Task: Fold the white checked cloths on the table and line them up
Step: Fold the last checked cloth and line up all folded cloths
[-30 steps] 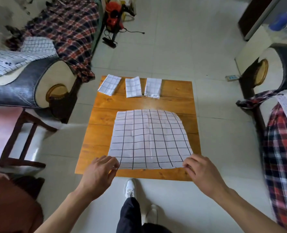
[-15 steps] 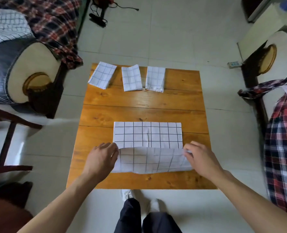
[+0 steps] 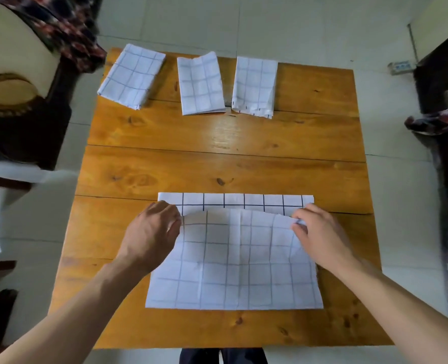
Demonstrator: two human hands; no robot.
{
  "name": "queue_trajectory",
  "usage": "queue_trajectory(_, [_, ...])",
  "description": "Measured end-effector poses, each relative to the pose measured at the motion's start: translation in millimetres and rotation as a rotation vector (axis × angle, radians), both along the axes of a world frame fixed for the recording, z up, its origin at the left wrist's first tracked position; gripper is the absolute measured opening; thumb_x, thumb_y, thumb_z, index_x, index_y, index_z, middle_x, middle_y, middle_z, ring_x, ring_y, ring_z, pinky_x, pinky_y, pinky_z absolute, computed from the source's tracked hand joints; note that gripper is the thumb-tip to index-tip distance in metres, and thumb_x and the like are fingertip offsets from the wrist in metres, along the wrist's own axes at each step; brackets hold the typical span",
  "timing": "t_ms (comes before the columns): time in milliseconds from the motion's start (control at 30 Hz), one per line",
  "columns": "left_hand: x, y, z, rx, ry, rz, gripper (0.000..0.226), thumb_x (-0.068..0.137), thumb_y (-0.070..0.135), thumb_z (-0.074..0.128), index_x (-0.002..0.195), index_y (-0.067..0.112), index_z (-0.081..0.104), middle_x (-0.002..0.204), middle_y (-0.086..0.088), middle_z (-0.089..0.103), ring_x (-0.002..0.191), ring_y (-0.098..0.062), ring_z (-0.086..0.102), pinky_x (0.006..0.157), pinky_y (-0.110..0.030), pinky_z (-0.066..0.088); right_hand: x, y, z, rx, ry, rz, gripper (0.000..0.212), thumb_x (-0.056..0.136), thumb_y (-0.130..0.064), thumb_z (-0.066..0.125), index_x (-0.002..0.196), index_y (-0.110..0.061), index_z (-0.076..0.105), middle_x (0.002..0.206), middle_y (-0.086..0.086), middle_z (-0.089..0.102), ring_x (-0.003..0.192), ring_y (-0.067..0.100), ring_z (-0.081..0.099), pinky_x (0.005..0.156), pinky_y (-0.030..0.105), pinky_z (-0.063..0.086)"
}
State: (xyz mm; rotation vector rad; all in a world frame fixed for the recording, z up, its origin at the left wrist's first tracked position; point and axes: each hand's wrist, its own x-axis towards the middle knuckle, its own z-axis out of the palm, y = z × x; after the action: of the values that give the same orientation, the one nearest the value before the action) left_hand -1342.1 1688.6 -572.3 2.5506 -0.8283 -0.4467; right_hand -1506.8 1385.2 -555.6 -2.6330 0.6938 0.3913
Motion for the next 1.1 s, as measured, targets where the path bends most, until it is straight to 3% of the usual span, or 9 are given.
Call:
queue_trajectory(200, [14, -11, -21, -0.011, 0.003, 0.045, 0.005, 0.089, 0.011, 0.066, 0.086, 0.016, 0.065, 0.101, 0.002, 0.063, 0.077, -0.023, 0.062, 0.058, -0.035, 0.051, 18, -21, -26, -0.010, -0.061, 0.008, 0.006, 0.092, -0.014, 0.063, 0.087, -0.015, 0.065, 0.093, -0.002, 0.057, 0.090, 0.019, 0.052, 0.072, 0.033, 0.044])
queue_trajectory(333, [22, -16, -26, 0.015, -0.018, 0.079, 0.008, 0.087, 0.013, 0.069, 0.082, 0.017, 0.065, 0.091, 0.000, 0.064, 0.066, -0.029, 0.060, 0.053, -0.038, 0.050, 22, -23, -35, -0.045, -0.081, -0.020, 0.009, 0.093, -0.014, 0.062, 0.085, -0.017, 0.063, 0.089, -0.002, 0.058, 0.089, 0.018, 0.050, 0.066, 0.030, 0.042])
queue_trajectory(533, [31, -19, -33, 0.023, -0.044, 0.143, 0.010, 0.086, 0.018, 0.072, 0.080, 0.020, 0.065, 0.079, 0.004, 0.063, 0.061, -0.025, 0.058, 0.050, -0.034, 0.047, 28, -30, -36, -0.069, -0.127, 0.016, 0.011, 0.091, -0.012, 0.066, 0.082, -0.016, 0.061, 0.081, 0.000, 0.060, 0.078, 0.021, 0.052, 0.057, 0.029, 0.037])
queue_trajectory(633, [32, -20, -37, 0.024, -0.060, 0.150, 0.010, 0.086, 0.021, 0.072, 0.079, 0.020, 0.065, 0.082, 0.004, 0.064, 0.063, -0.025, 0.059, 0.050, -0.032, 0.048, 31, -33, -38, -0.057, -0.137, 0.021, 0.011, 0.091, -0.013, 0.067, 0.082, -0.017, 0.061, 0.080, -0.001, 0.060, 0.076, 0.018, 0.053, 0.056, 0.026, 0.041])
queue_trajectory(833, [30, -23, -42, 0.033, -0.102, 0.177, 0.012, 0.084, 0.020, 0.075, 0.077, 0.017, 0.066, 0.082, 0.002, 0.064, 0.063, -0.026, 0.059, 0.049, -0.031, 0.046, 38, -40, -44, -0.032, -0.173, 0.003, 0.010, 0.089, -0.014, 0.070, 0.083, -0.018, 0.063, 0.079, -0.003, 0.063, 0.073, 0.017, 0.059, 0.057, 0.033, 0.052])
queue_trajectory(1100, [24, -21, -45, 0.016, -0.158, 0.216, 0.011, 0.083, 0.014, 0.076, 0.077, 0.013, 0.066, 0.082, -0.001, 0.063, 0.065, -0.027, 0.055, 0.053, -0.028, 0.037, 38, -44, -48, -0.009, -0.181, -0.014, 0.008, 0.090, -0.010, 0.068, 0.087, -0.016, 0.066, 0.086, -0.001, 0.063, 0.077, 0.017, 0.059, 0.059, 0.032, 0.052])
